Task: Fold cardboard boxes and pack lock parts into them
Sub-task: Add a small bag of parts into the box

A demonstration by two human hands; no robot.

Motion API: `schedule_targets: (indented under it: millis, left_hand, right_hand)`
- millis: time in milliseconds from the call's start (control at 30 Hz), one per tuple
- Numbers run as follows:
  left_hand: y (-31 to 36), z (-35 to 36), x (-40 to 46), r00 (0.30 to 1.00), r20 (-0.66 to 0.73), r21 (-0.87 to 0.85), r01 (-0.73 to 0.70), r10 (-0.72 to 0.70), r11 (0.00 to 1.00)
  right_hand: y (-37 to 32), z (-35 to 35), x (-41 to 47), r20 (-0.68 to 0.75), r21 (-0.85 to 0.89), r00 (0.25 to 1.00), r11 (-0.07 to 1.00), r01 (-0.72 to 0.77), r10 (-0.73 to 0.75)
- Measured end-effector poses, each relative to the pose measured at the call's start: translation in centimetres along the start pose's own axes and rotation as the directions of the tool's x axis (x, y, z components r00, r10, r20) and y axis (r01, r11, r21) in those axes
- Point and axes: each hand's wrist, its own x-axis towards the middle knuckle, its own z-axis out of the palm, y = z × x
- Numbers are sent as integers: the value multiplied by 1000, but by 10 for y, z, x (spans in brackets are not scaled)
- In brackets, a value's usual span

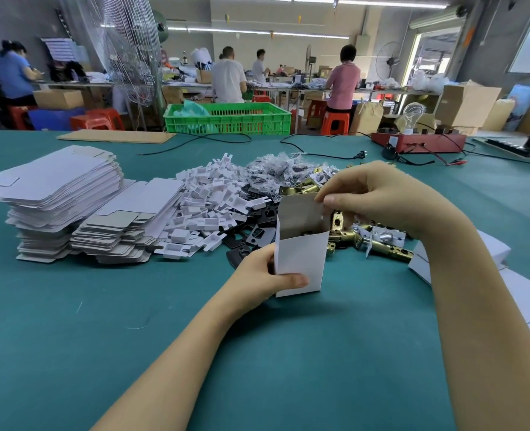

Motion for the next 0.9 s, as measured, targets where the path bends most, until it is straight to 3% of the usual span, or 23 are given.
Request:
schedule_targets:
  millis: [100, 167, 267, 400, 533, 733, 900]
  left_hand:
    - [0, -1, 0, 999, -31, 40, -20, 22, 999]
    - [1, -3, 1, 992, -117, -30, -39, 36, 999]
    - [3, -12, 2, 940, -339, -172, -107, 43, 979]
    - [1, -23, 4, 847, -527, -157, -172, 65, 972]
    - [-1, -22, 4, 868, -495, -148, -141, 50, 979]
    - [-2, -11, 1, 973, -229, -43, -15, 5, 999]
    - [-1, -9, 3, 983, -183, 28, 28, -22, 999]
  right_hand:
    - [8, -4, 1, -209, 109, 977, 994, -7, 30]
    - [17, -4, 3, -302, 170, 950, 985, -31, 82]
    - [31, -1, 7, -309, 159, 936, 980, -123, 167]
    - [49, 7, 14, -305, 138, 921, 968, -209, 242]
    - [62, 14, 17, -372, 186, 887, 958, -217, 273]
    - [76, 21, 19, -498, 313, 804, 932, -183, 325]
    - [86, 29, 36, -540, 355, 750, 912, -207, 381]
